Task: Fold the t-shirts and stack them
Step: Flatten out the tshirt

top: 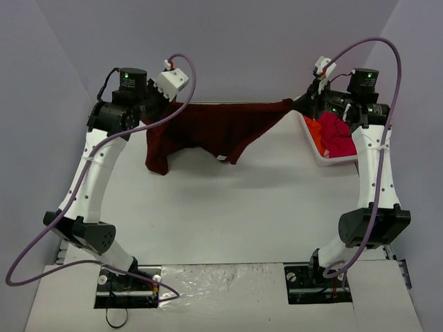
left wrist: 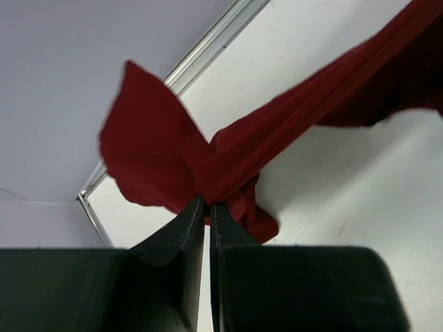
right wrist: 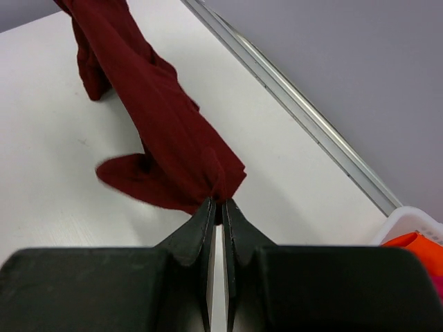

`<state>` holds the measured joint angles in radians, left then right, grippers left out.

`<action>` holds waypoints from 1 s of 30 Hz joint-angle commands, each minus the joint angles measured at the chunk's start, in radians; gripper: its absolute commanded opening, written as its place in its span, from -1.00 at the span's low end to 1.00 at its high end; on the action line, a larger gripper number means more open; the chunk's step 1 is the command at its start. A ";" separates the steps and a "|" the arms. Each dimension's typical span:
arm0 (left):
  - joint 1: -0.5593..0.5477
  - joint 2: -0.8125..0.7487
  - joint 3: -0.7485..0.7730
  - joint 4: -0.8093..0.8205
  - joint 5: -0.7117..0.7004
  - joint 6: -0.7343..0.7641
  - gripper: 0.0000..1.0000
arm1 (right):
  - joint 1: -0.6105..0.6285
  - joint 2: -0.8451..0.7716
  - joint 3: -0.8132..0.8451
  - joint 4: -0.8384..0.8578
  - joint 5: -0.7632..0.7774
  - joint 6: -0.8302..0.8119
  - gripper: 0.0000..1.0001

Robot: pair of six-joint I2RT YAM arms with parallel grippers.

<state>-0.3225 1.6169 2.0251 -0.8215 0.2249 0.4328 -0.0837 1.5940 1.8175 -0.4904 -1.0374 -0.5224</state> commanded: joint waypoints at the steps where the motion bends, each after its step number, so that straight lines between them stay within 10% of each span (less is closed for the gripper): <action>1: 0.003 -0.064 -0.032 -0.110 -0.101 0.043 -0.95 | -0.011 -0.032 0.020 -0.020 -0.013 0.035 -1.00; 10: -0.018 -0.250 -0.414 -0.045 -0.049 0.003 -0.95 | -0.011 -0.097 -0.096 -0.071 0.010 -0.027 -1.00; 17: -0.130 -0.236 -0.670 -0.171 0.367 0.101 -0.49 | -0.010 -0.138 -0.228 -0.114 0.025 -0.096 -1.00; 30: -0.173 -0.192 -0.692 0.024 0.183 0.156 0.09 | -0.008 -0.118 -0.343 -0.135 0.050 -0.168 -1.00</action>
<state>-0.5282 1.4334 1.3125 -0.8795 0.4538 0.5446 -0.0864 1.4921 1.4940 -0.6125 -0.9829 -0.6571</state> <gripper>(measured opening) 0.543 0.013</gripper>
